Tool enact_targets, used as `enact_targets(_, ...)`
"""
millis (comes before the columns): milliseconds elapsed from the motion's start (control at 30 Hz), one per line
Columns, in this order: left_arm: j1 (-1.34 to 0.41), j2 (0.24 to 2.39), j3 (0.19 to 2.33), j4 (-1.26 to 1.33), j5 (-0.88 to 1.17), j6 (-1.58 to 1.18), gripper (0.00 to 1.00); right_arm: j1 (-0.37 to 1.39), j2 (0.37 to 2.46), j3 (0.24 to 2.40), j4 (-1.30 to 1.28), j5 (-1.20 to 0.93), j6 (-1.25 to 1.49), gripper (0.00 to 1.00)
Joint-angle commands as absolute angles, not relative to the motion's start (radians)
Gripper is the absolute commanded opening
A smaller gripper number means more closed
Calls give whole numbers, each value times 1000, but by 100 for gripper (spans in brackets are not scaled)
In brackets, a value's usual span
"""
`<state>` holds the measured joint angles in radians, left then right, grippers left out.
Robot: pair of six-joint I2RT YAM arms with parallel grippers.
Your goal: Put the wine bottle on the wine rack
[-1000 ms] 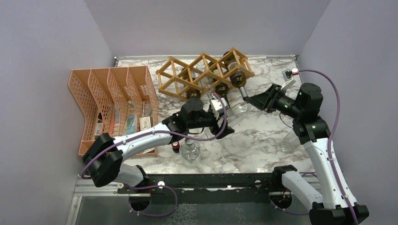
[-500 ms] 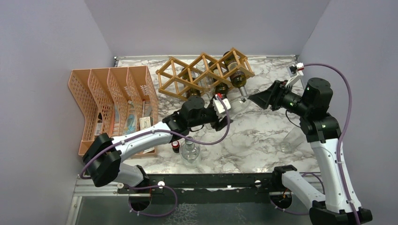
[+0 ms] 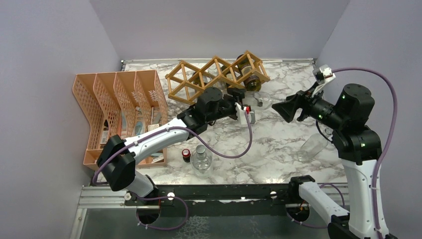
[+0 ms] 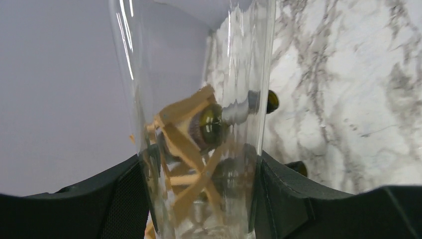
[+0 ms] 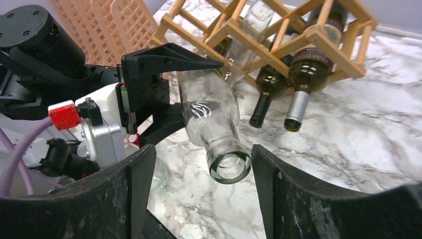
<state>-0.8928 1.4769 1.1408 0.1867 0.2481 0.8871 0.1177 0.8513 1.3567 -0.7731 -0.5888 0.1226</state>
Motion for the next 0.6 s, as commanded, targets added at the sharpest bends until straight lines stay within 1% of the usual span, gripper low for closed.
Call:
enact_targets(0, -883, 1494, 1187, 257, 263, 1182, 0, 116, 826, 1407, -816, -500, 45, 73)
enact_targets(133, -884, 1480, 1150, 311, 340, 1366, 0, 117, 832, 1384, -819, -473, 28, 74)
enact_targets(233, -887, 1466, 1141, 319, 358, 1455, 0, 117, 842, 1348, -815, -495, 21, 74)
enact_targets(433, -908, 1438, 1120, 324, 390, 1547, 0, 121, 829, 1221, -741, -644, 10, 74)
enact_targets(567, -923, 1432, 1101, 321, 385, 1580, 0, 120, 826, 1158, -716, -705, 27, 74)
